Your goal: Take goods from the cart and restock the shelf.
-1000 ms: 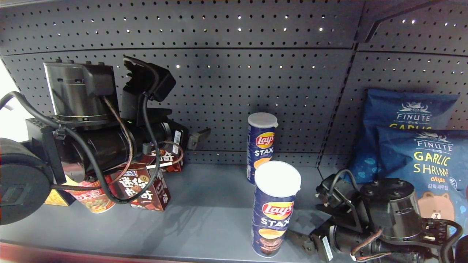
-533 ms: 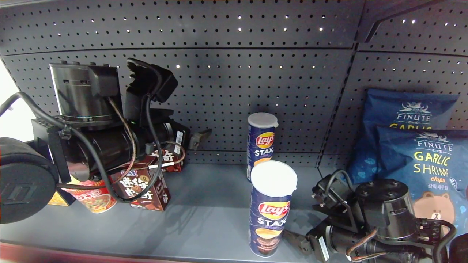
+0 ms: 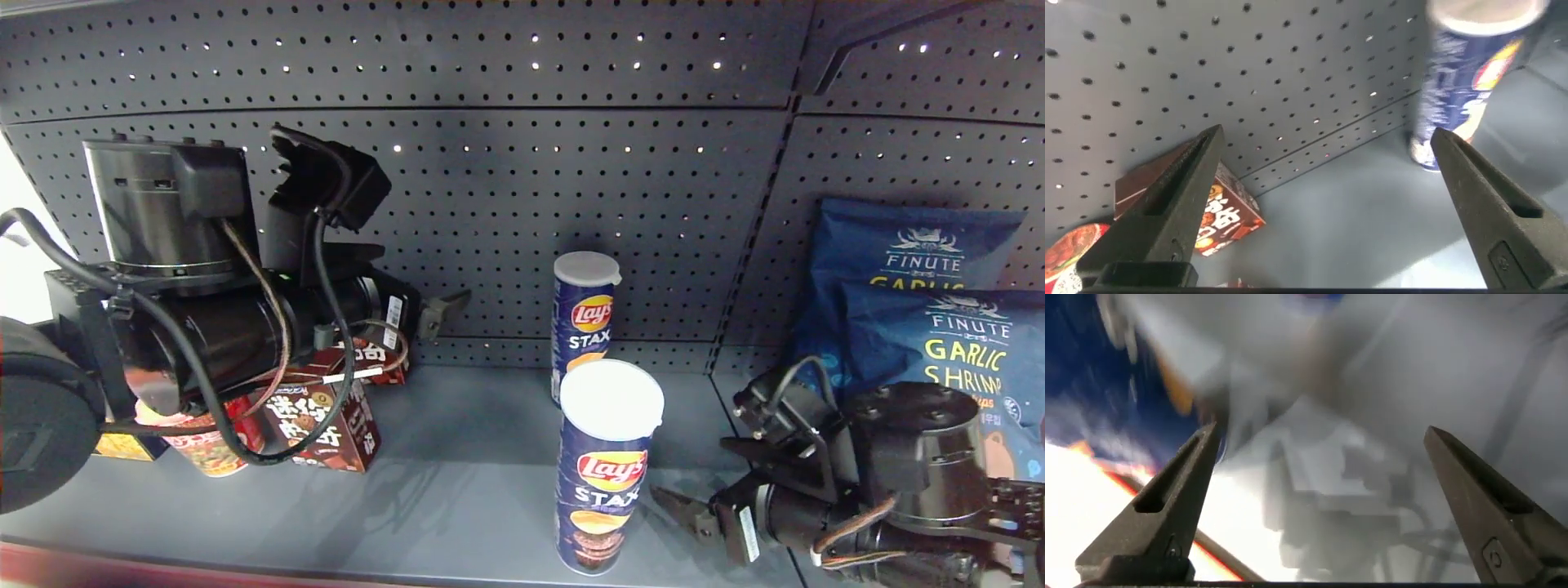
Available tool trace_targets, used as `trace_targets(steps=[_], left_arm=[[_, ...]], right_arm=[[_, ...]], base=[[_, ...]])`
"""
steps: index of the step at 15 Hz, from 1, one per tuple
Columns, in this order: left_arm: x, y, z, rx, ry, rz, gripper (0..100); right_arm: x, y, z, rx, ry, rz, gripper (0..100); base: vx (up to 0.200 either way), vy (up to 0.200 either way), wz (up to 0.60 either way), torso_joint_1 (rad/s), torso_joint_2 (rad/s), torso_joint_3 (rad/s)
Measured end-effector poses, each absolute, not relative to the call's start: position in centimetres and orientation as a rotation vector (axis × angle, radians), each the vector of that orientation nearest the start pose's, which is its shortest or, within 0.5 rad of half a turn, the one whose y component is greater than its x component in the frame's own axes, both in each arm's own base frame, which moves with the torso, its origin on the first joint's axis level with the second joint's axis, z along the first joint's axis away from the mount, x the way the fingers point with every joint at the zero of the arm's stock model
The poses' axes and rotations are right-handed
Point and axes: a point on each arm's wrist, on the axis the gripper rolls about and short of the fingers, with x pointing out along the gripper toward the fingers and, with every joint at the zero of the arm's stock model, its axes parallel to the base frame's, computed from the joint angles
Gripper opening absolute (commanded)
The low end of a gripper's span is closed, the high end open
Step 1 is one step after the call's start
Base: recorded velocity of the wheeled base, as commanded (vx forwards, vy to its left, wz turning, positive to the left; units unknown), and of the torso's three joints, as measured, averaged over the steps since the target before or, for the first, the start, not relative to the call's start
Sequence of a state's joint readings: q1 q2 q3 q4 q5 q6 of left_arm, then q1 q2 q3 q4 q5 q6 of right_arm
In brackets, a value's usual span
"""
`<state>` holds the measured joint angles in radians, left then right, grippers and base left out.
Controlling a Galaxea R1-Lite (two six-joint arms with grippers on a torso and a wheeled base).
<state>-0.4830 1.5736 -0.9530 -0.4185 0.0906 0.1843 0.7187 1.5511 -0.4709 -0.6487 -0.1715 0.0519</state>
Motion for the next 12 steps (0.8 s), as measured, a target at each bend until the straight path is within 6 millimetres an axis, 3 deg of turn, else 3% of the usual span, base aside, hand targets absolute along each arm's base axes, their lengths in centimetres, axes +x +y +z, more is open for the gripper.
trace_targets(steps=[5, 9, 12], left_arm=[[20.5, -10.2, 25.1, 0.219, 0.09, -0.383, 100], [15.2, -5.2, 24.2, 0.2, 0.053, -0.252, 100], [11.2, -2.3, 22.6, 0.186, 0.031, -0.13, 100]], right_arm=[[16.1, 10.4, 17.6, -0.045, 0.246, 0.398, 100], [14.6, 5.9, 19.2, 0.005, 0.145, 0.199, 100], [13.3, 3.9, 20.2, 0.027, 0.081, 0.102, 100]], base=[[0.0, 0.0, 0.0, 0.0, 0.0, 0.0], [0.0, 0.0, 0.0, 0.0, 0.0, 0.0], [0.0, 0.0, 0.0, 0.0, 0.0, 0.0]])
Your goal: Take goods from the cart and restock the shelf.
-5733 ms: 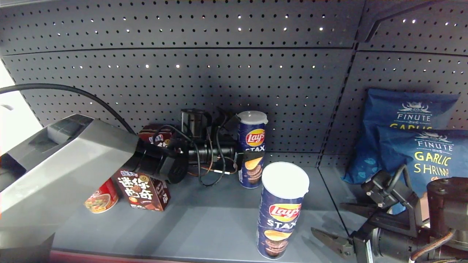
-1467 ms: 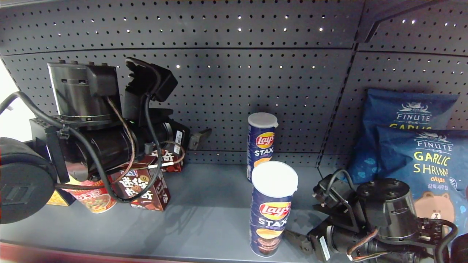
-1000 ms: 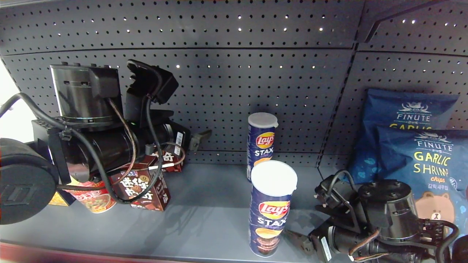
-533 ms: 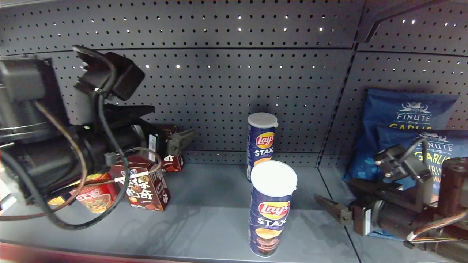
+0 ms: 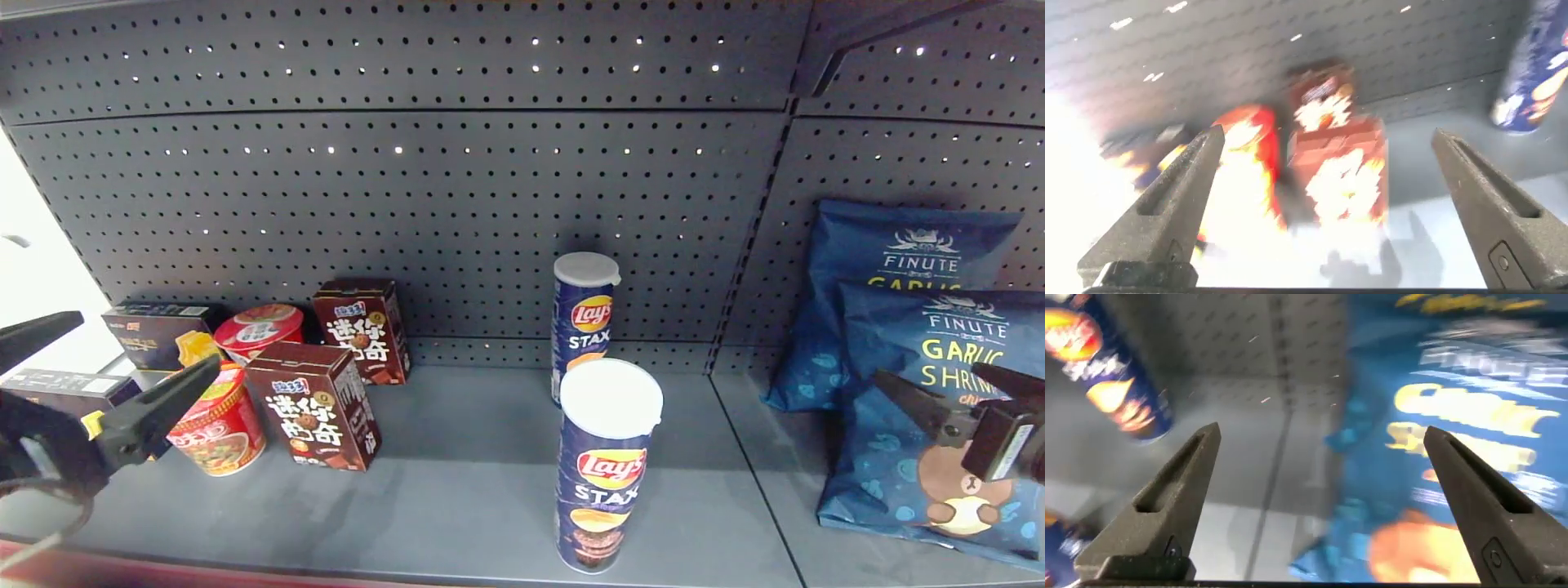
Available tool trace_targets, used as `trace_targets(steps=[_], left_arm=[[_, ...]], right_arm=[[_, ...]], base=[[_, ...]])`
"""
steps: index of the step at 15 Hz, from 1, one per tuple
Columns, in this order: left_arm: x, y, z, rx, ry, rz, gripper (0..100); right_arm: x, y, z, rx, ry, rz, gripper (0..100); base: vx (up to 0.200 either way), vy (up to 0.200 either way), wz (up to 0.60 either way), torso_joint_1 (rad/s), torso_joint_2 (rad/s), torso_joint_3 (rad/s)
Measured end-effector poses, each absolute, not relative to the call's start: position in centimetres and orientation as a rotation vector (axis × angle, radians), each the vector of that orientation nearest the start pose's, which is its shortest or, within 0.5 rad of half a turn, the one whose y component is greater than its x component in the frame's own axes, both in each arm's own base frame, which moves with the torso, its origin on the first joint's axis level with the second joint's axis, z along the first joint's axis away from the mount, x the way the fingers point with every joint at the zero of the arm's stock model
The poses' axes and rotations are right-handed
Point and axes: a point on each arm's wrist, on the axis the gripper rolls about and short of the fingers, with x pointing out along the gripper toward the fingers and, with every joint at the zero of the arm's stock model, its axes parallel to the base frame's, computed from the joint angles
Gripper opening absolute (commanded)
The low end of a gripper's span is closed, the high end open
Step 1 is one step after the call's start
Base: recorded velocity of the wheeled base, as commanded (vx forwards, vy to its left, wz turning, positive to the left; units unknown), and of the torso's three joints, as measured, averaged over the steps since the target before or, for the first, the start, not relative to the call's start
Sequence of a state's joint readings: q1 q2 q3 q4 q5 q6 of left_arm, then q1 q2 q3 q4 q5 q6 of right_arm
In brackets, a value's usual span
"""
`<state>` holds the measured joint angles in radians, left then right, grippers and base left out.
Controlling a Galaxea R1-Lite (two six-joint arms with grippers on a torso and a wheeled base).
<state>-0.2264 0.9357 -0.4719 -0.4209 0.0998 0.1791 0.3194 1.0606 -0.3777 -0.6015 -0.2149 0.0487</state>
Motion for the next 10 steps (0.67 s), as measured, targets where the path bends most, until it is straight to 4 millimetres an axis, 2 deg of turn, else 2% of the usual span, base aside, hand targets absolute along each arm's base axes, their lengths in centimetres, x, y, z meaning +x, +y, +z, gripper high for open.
trace_targets(steps=[2, 5, 8, 10], left_arm=[[8.5, -1.4, 21.4, 0.184, 0.033, -0.087, 100], [4.7, -0.5, 19.2, 0.191, 0.085, -0.044, 100], [0.9, 0.2, 16.7, 0.195, 0.144, 0.002, 100], [-0.7, 0.4, 15.1, 0.191, 0.137, 0.027, 100]], right_arm=[[12.0, 2.9, 20.4, 0.03, 0.064, 0.052, 100], [9.3, 1.8, 19.6, -0.004, 0.082, -0.048, 100], [6.0, 0.6, 17.2, -0.031, 0.104, -0.172, 100], [4.3, -0.3, 15.7, -0.036, 0.128, -0.282, 100]], base=[[0.0, 0.0, 0.0, 0.0, 0.0, 0.0], [0.0, 0.0, 0.0, 0.0, 0.0, 0.0], [0.0, 0.0, 0.0, 0.0, 0.0, 0.0], [0.0, 0.0, 0.0, 0.0, 0.0, 0.0]])
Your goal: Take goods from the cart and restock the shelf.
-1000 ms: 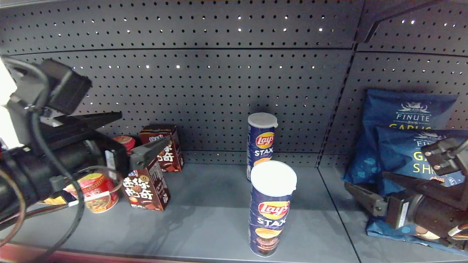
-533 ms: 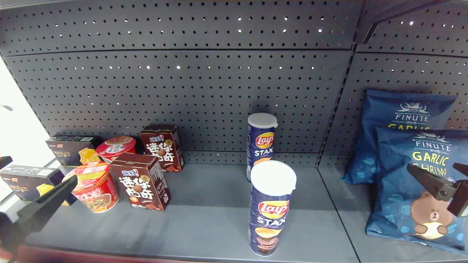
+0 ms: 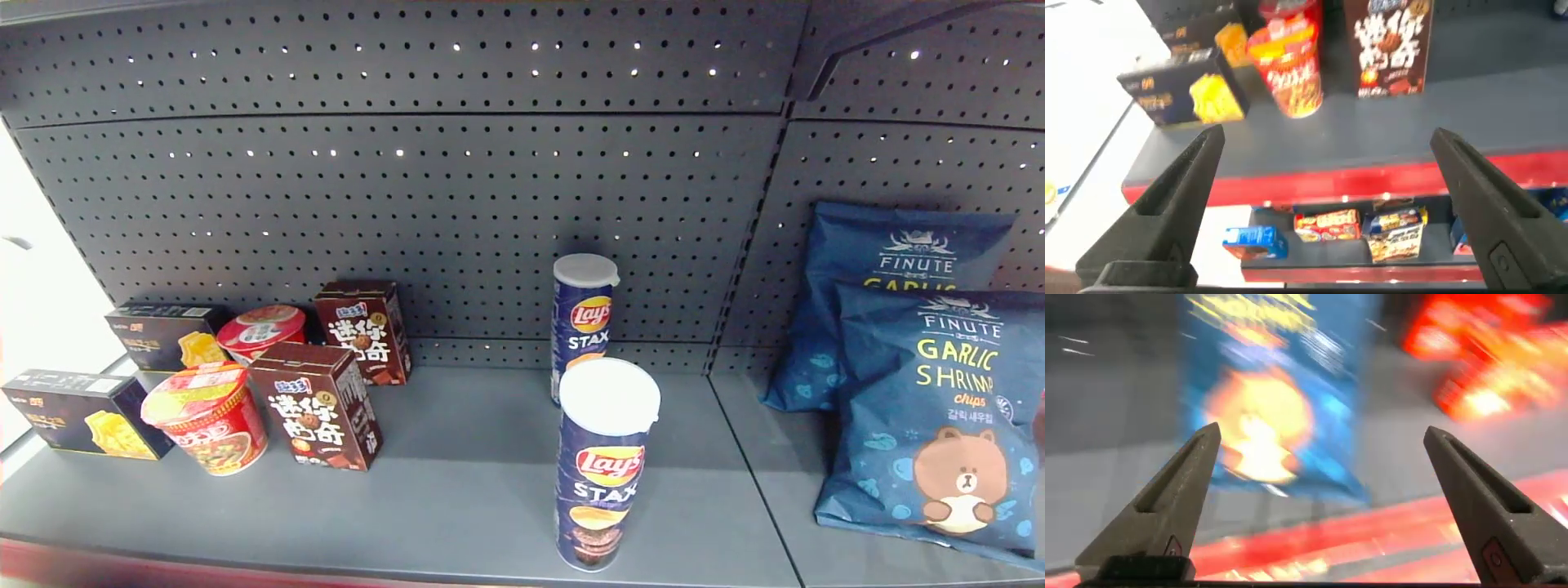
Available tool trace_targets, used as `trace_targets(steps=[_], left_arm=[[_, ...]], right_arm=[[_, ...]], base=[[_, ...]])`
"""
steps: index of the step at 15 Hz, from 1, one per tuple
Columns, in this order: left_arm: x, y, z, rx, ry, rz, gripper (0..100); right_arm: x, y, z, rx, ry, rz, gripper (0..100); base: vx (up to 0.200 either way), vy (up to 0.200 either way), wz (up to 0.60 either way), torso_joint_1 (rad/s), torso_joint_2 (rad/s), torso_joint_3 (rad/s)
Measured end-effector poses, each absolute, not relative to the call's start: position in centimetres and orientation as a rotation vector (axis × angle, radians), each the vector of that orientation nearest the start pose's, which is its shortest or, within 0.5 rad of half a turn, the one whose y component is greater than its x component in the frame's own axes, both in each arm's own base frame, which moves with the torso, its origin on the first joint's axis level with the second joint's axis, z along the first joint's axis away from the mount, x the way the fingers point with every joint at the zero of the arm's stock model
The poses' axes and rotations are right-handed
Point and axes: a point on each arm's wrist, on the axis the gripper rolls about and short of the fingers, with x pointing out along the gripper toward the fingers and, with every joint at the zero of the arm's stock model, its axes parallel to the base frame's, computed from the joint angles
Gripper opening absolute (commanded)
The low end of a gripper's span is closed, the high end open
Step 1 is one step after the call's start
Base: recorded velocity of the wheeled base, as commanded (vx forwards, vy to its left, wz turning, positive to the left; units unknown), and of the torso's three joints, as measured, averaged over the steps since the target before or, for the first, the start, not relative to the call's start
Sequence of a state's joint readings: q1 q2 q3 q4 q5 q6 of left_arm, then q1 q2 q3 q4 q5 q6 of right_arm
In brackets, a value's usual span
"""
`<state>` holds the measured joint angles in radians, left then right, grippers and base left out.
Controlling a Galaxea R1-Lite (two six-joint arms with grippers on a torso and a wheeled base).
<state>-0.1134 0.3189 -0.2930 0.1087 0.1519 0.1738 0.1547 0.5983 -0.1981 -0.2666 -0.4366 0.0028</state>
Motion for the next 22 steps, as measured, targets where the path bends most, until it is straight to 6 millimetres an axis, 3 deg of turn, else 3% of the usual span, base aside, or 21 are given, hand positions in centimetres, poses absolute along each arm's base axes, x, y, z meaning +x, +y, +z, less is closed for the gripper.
trace_targets(steps=[4, 9, 11, 13, 22], left_arm=[[-1.9, 0.5, 12.3, 0.172, 0.105, 0.026, 100], [-2.1, 0.2, 9.4, 0.136, 0.093, -0.165, 100], [-1.8, -0.1, 8.9, 0.12, 0.021, -0.247, 100], [-1.7, -0.1, 8.1, 0.113, 0.055, -0.256, 100], [-1.6, 0.1, 7.7, 0.074, 0.086, -0.157, 100]], right_arm=[[1.0, -0.9, 13.5, -0.029, 0.127, -0.379, 100], [-1.3, -0.4, 11.0, 0.002, 0.016, -0.06, 100], [-1.4, -0.2, 9.4, -0.002, 0.027, 0.051, 100], [-1.5, -0.1, 7.9, -0.02, 0.104, 0.063, 100], [-1.6, -0.2, 7.7, -0.007, 0.088, 0.052, 100]], base=[[0.0, 0.0, 0.0, 0.0, 0.0, 0.0], [0.0, 0.0, 0.0, 0.0, 0.0, 0.0], [0.0, 0.0, 0.0, 0.0, 0.0, 0.0], [0.0, 0.0, 0.0, 0.0, 0.0, 0.0], [0.0, 0.0, 0.0, 0.0, 0.0, 0.0]])
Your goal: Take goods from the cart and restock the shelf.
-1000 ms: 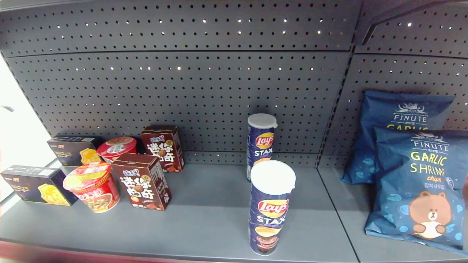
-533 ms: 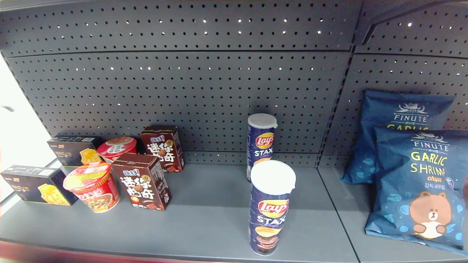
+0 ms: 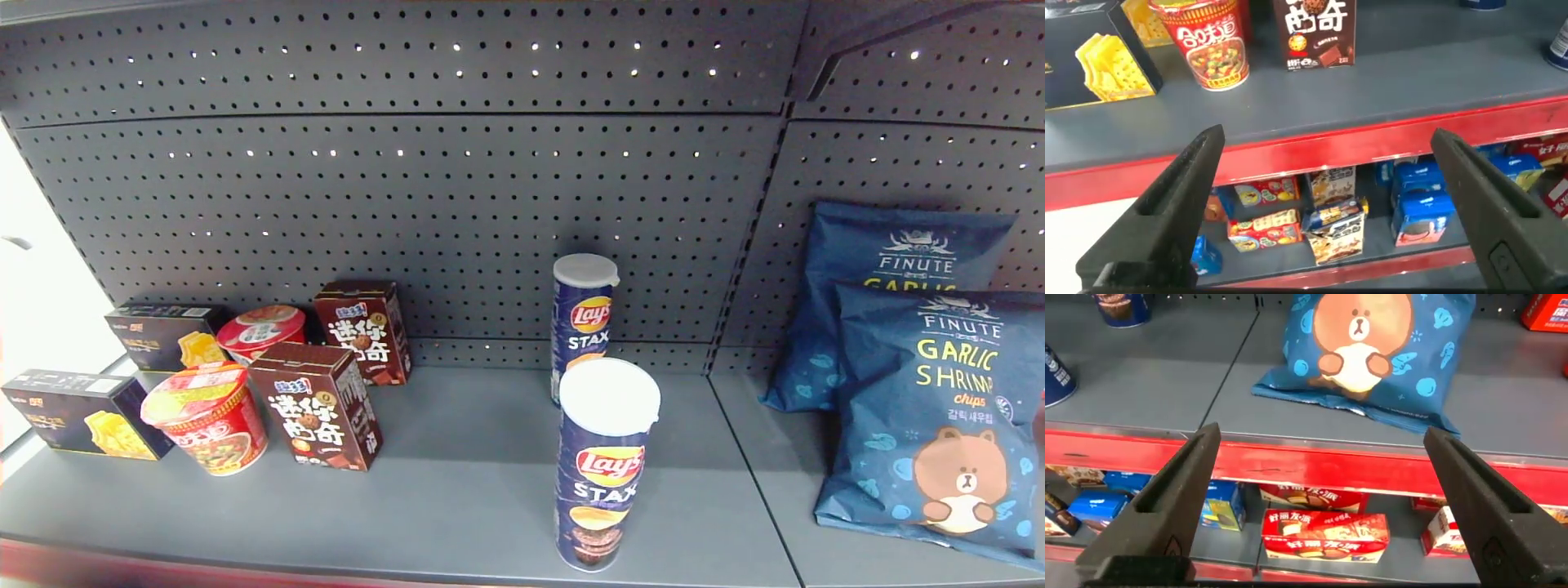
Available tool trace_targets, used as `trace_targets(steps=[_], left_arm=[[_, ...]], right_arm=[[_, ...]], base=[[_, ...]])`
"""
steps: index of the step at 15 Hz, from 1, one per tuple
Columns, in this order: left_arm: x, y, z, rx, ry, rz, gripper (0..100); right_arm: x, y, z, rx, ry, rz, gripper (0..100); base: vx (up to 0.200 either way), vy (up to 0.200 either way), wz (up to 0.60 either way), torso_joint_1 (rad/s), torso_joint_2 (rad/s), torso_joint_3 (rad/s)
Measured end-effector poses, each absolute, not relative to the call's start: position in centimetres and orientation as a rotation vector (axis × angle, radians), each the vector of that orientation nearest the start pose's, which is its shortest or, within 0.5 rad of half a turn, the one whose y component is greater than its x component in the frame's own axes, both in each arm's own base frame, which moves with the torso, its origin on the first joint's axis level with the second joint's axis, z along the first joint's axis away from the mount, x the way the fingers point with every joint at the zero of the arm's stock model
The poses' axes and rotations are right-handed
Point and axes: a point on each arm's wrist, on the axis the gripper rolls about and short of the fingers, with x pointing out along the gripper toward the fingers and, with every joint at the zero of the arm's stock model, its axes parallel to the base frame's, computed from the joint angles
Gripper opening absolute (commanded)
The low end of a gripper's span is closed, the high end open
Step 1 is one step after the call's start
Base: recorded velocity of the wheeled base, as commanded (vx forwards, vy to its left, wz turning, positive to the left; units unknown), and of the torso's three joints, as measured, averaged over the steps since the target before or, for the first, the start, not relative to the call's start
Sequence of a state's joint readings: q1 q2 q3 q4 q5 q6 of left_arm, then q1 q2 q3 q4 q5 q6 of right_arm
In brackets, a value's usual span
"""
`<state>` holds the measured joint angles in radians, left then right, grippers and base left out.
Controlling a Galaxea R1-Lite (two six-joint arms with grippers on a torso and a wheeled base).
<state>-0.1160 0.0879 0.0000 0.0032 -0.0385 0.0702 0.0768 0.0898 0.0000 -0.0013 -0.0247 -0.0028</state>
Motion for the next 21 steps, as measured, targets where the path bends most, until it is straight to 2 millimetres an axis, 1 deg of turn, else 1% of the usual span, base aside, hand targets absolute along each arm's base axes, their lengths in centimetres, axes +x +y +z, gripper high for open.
trace_targets(steps=[5, 8, 13, 15, 21], left_arm=[[-1.59, 0.0, 7.69, 0.054, 0.091, -0.224, 100], [-1.61, -0.1, 7.71, 0.087, 0.085, -0.275, 100], [-1.61, -0.11, 7.71, 0.096, 0.083, -0.283, 100], [-1.61, -0.11, 7.71, 0.095, 0.083, -0.283, 100], [-1.61, -0.11, 7.72, 0.094, 0.083, -0.281, 100]], right_arm=[[-1.58, -0.17, 7.74, -0.007, 0.089, 0.054, 100], [-1.58, -0.17, 7.74, -0.007, 0.089, 0.056, 100], [-1.58, -0.17, 7.73, -0.007, 0.089, 0.056, 100], [-1.58, -0.17, 7.72, -0.008, 0.09, 0.058, 100], [-1.58, -0.17, 7.72, -0.008, 0.091, 0.058, 100]], base=[[0.0, 0.0, 0.0, 0.0, 0.0, 0.0], [0.0, 0.0, 0.0, 0.0, 0.0, 0.0], [0.0, 0.0, 0.0, 0.0, 0.0, 0.0], [-0.2, 0.0, 0.0, 0.002, 0.0, 0.002], [0.0, 0.0, 0.0, 0.0, 0.0, 0.0]])
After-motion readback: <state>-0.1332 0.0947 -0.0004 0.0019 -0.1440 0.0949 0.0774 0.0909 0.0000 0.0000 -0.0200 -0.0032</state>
